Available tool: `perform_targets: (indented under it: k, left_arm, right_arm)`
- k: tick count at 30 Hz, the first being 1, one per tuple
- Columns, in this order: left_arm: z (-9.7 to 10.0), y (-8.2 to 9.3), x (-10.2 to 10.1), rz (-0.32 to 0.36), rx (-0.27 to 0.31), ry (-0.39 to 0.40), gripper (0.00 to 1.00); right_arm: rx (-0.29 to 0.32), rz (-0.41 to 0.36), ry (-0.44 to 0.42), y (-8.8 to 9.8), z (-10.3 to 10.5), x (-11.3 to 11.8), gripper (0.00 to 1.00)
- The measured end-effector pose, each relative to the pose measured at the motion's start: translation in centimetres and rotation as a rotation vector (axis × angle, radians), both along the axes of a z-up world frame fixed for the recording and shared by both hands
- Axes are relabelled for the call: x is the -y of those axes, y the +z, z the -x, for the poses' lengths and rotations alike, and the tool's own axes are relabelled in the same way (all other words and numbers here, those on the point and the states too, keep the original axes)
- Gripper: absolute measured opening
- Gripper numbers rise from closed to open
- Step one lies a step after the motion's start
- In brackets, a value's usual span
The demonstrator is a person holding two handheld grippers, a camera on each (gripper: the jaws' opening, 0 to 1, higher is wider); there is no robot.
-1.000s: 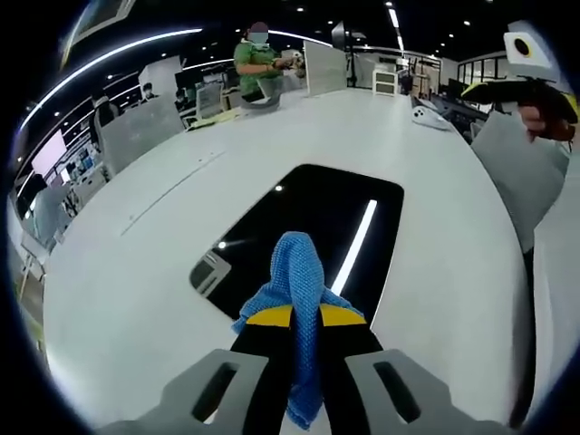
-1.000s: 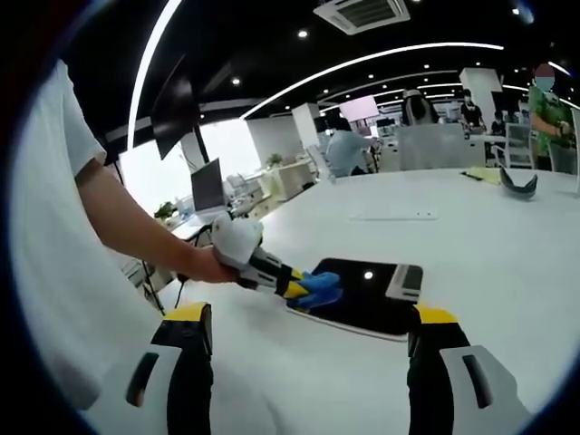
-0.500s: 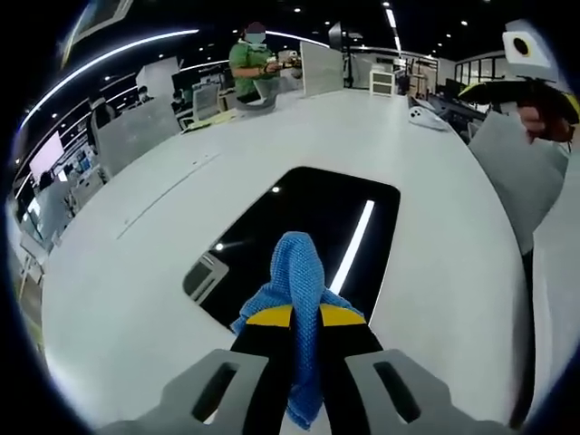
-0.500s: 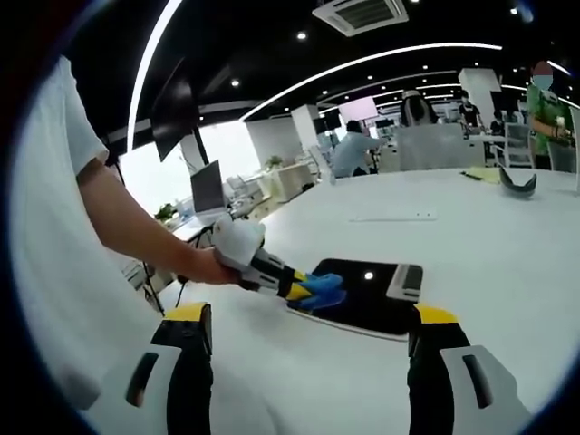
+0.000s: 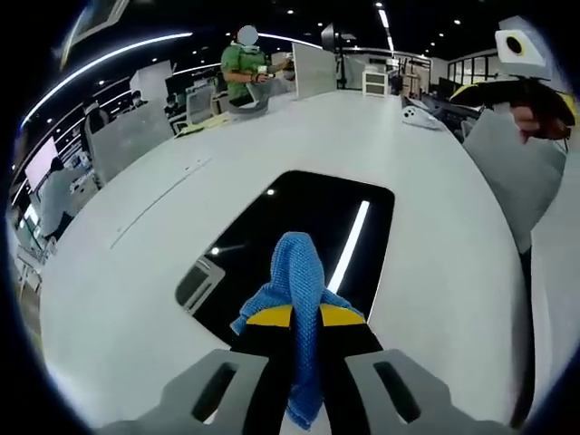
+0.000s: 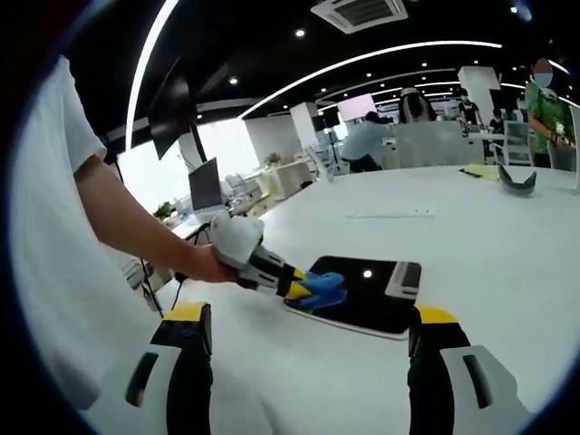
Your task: Wipe the mirror surface with the cleaning cloth until all visible marks leave the cleaned area.
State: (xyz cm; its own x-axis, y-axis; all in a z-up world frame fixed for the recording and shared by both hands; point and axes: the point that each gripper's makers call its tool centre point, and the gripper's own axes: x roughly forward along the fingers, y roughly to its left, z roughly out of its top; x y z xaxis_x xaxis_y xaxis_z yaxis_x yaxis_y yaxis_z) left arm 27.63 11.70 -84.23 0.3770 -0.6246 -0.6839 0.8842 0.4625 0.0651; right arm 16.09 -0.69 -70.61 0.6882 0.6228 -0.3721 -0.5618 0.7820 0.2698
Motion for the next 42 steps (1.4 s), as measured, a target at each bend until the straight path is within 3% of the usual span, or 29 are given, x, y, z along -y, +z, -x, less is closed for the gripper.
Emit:
perform_targets:
  k: [42]
  left_arm:
    - [0.5,0.0,3.6,-0.02,0.017,-0.096,0.07]
  right_arm:
    - [0.006,0.001,-0.019,0.2,-0.3,0.7,0.92]
